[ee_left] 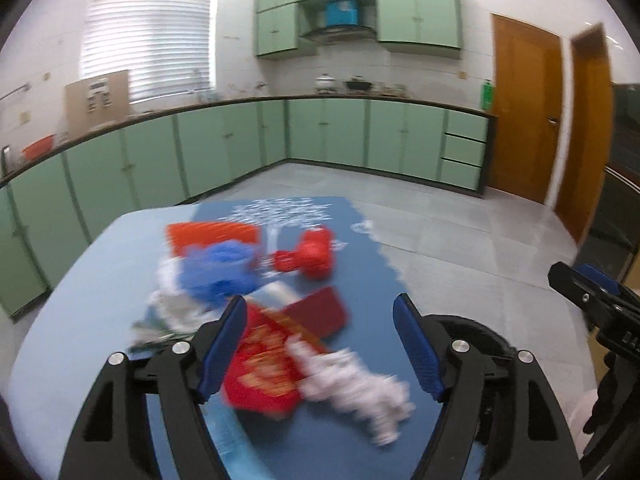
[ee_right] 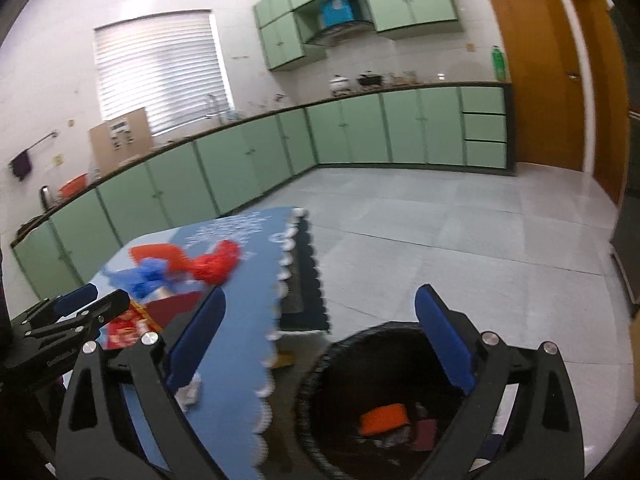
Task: Collect trash
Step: 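Grasp the milk carton with the left gripper while the right gripper grasps white tissues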
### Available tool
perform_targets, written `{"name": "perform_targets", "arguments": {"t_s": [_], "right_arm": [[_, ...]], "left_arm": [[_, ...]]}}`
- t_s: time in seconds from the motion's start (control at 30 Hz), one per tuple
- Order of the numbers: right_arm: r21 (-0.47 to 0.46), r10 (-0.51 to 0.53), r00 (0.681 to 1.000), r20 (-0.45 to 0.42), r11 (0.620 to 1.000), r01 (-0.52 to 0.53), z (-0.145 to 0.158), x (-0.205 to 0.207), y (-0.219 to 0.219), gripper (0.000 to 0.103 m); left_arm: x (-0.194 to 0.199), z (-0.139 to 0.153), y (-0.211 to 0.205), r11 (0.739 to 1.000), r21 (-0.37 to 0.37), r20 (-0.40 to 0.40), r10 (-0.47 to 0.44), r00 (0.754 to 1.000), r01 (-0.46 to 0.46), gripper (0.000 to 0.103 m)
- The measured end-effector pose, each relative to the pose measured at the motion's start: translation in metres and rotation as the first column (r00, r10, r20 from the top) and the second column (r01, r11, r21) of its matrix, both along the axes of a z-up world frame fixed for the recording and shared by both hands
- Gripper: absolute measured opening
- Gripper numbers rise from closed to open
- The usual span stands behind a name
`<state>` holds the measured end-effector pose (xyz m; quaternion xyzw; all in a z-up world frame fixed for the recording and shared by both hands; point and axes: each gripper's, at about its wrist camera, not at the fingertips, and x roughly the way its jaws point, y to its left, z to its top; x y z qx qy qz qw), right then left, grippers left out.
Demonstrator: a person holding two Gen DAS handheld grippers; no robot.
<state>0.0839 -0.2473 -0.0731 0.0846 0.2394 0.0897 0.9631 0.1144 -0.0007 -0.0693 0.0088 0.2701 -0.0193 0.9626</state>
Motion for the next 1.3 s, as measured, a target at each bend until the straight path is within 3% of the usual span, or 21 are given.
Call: {"name": "perform_targets", "arguments": {"t_s": [0.17,0.47,1.3], "right_arm": [[0.003,0.053,0.999,-0.006,0.999,-0.053,-0.007,0.001,0.042,0.093],[-0.065,0.135,0.991,-0.01,0.989,-0.135,-0.019,0.0,0.095,0.093],[-0.07,0.148,0.986,-0.077,0.986,-0.154,-0.026,0.009,0.102,0.093]], "left_arm": [[-0.012,-0.015,0.036,0.997,0.004,-0.022,0.074,0.997,-0.074,0.074],[-0.023,-0.043,0.06,0.995,-0.01,-0.064,0.101,0.993,-0.102,0.074],[-0.027,-0.068,0.057,0.997,-0.034,-0.153,0.058,0.986,-0.064,0.078]]}}
